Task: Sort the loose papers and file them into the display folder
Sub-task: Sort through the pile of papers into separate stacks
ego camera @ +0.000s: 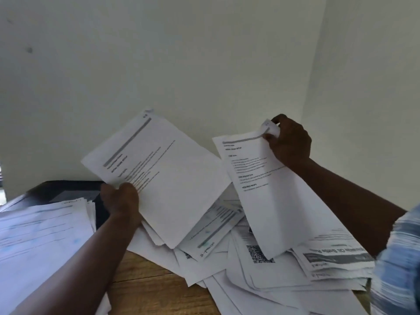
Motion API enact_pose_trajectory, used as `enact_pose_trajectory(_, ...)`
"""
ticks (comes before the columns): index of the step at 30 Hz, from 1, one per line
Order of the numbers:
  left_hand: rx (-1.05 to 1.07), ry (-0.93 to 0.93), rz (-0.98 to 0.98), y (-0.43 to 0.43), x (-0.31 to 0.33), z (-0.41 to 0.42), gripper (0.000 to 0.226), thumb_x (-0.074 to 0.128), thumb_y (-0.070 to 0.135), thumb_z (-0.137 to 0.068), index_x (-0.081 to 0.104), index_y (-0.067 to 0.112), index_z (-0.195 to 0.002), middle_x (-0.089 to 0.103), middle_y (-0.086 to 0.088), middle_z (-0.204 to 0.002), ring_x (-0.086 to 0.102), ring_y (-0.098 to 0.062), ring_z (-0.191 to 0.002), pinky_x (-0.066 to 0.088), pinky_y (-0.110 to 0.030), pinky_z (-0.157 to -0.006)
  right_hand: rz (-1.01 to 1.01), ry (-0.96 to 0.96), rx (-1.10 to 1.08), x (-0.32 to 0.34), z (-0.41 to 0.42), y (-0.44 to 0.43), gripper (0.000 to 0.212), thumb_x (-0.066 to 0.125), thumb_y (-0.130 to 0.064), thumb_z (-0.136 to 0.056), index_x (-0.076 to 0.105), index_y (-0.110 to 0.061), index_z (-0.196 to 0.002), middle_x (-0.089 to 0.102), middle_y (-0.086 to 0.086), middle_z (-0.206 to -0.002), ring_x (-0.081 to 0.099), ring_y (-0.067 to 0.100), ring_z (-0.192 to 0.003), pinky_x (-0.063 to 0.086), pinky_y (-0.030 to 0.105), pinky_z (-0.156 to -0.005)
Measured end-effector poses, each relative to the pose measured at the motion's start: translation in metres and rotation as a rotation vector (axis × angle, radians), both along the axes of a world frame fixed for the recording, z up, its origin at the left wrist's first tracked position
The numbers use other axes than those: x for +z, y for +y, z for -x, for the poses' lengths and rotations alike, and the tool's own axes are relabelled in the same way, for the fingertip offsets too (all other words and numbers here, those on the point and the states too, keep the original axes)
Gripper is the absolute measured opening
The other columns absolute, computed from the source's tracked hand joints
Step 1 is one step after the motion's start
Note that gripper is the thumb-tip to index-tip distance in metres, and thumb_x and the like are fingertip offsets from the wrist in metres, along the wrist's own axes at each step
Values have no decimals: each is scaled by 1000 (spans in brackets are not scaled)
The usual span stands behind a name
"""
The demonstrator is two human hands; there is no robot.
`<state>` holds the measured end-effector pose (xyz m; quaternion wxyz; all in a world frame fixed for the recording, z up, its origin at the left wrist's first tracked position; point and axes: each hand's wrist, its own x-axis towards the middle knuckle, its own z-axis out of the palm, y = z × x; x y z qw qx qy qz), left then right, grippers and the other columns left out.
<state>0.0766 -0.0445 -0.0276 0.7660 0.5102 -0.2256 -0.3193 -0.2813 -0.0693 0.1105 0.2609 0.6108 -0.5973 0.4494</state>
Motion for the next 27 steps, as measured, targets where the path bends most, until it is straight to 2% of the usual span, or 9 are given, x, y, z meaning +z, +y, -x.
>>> enact_pose_trajectory(3, -107, 64, 16, -1, 4, 6, 43, 48, -8, -91, 57, -4, -133, 64, -23, -131, 61, -26, -100, 50, -28, -76, -28, 23, -58, 7, 7, 11, 30, 70, -36, -93, 61, -17, -115, 70, 11, -104, 67, 41, -97, 47, 39, -76)
enact_pose_trajectory(5, -147, 83, 52, 1, 6, 10, 41, 50, -9, -93, 59, -5, -132, 64, -25, -129, 61, -26, -97, 48, -26, -69, -45, 64, -97, 13, 6, 18, 29, 63, -35, -98, 58, -19, -121, 70, 14, -99, 67, 42, -92, 42, 37, -72)
enact_pose_trajectory(9, -119, 154, 68, 4, 8, 3, 43, 53, -6, -91, 63, 4, -131, 68, -17, -128, 67, -34, -110, 55, -43, -94, 66, 269, -192, 31, 4, 31, 24, 55, -27, -102, 58, -17, -124, 70, 18, -86, 67, 42, -78, 39, 36, -64)
enact_pose_trajectory(12, -155, 106, 59, 8, 11, 1, 38, 55, -6, -94, 61, 0, -131, 67, -14, -126, 63, -28, -106, 53, -33, -84, 48, 280, -175, 44, -2, 43, 24, 51, -26, -103, 59, -18, -124, 70, 18, -90, 66, 43, -82, 38, 36, -66)
enact_pose_trajectory(15, -254, 37, 86, 8, 13, 9, 32, 58, -4, -97, 60, -2, -129, 65, -20, -127, 62, -29, -101, 50, -33, -83, -48, 159, -31, 50, -17, 48, 25, 49, -29, -102, 58, -24, -124, 69, 17, -105, 65, 43, -95, 45, 40, -75)
enact_pose_trajectory(17, -326, 16, 113, 11, 14, 16, 29, 59, -2, -98, 61, 1, -127, 68, -17, -122, 66, -26, -94, 52, -32, -80, -175, 35, 139, 56, -29, 48, 15, 48, -29, -101, 59, -25, -110, 68, 14, -114, 63, 39, -102, 46, 39, -81)
enact_pose_trajectory(19, -392, 19, 155, 14, 17, 23, 30, 61, 0, -99, 62, 1, -129, 70, -14, -119, 68, -25, -94, 55, -35, -82, -264, -70, 365, 62, -42, 50, 14, 47, -20, -101, 58, -13, -97, 67, 15, -106, 62, 31, -93, 43, 35, -78)
enact_pose_trajectory(24, -469, 34, 253, 21, 26, 36, 21, 68, 10, -98, 68, 5, -118, 74, -8, -114, 70, -26, -106, 53, -42, -103, -513, -298, 771, 69, -80, 77, 30, 42, -10, -107, 68, -9, -121, 68, 6, -104, 62, 16, -87, 49, 25, -69)
enact_pose_trajectory(27, -528, 97, 299, 18, 26, 39, 32, 64, 9, -99, 65, 3, -131, 70, -12, -129, 65, -30, -124, 49, -44, -110, -578, -375, 785, 64, -96, 79, 30, 43, -17, -108, 68, -16, -124, 73, 14, -117, 72, 26, -98, 58, 39, -79)
